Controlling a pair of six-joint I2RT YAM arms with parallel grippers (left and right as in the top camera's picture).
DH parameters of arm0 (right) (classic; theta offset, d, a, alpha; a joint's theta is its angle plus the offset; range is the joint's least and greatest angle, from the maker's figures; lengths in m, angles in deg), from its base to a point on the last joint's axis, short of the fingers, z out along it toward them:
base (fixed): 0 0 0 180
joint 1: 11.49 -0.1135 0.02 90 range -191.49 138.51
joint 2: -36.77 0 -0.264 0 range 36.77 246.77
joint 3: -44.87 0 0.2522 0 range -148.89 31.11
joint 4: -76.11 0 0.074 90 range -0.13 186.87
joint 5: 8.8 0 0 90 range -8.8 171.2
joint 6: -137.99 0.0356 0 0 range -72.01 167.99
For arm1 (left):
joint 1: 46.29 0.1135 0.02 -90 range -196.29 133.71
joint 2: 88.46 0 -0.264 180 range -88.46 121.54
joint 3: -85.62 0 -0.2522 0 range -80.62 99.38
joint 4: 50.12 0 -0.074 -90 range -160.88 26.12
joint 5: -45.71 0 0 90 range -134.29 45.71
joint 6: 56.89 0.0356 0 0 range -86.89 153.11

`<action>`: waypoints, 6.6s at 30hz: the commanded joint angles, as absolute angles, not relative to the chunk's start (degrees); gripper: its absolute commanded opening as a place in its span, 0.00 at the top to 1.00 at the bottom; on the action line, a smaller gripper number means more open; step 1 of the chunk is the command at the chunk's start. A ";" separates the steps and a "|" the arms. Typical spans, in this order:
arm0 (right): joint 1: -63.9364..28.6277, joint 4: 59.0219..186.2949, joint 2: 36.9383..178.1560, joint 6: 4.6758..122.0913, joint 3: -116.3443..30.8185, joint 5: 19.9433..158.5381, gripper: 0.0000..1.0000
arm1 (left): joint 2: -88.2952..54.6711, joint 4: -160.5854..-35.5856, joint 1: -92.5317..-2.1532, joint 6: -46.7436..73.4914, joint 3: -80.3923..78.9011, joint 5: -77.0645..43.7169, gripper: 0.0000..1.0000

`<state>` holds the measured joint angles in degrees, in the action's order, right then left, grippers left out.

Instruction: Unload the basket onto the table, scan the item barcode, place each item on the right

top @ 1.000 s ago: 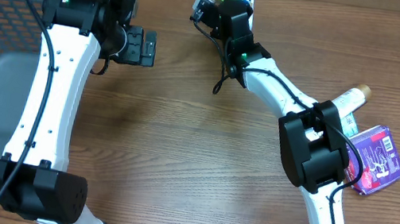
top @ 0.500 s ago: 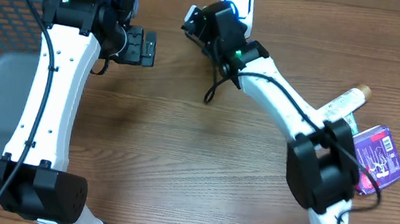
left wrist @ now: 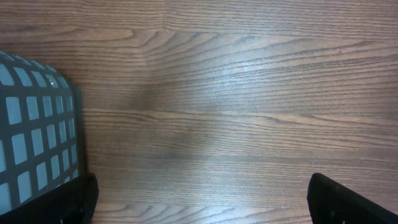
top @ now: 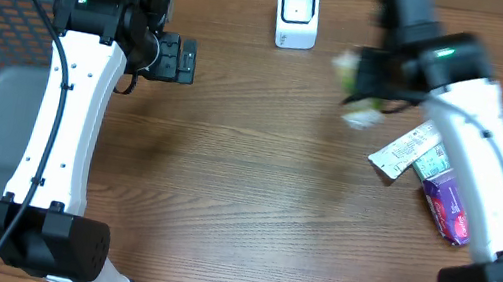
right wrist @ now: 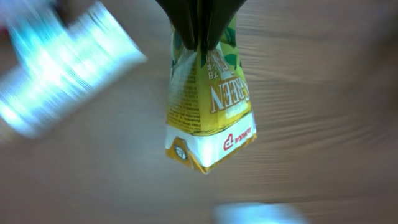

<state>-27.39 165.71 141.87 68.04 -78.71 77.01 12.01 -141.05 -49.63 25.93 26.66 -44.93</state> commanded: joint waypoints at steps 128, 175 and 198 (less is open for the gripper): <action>-14.04 94.10 36.94 46.86 30.67 87.04 0.00 | 1.34 -141.55 -51.83 25.80 25.59 -47.86 0.00; -14.04 94.10 36.94 46.88 30.67 87.04 0.00 | -88.23 -67.30 -43.68 42.74 -80.35 -34.18 0.00; -14.04 94.10 36.94 46.86 30.67 87.04 0.00 | -88.21 -67.30 -43.68 42.74 -80.35 -34.18 0.00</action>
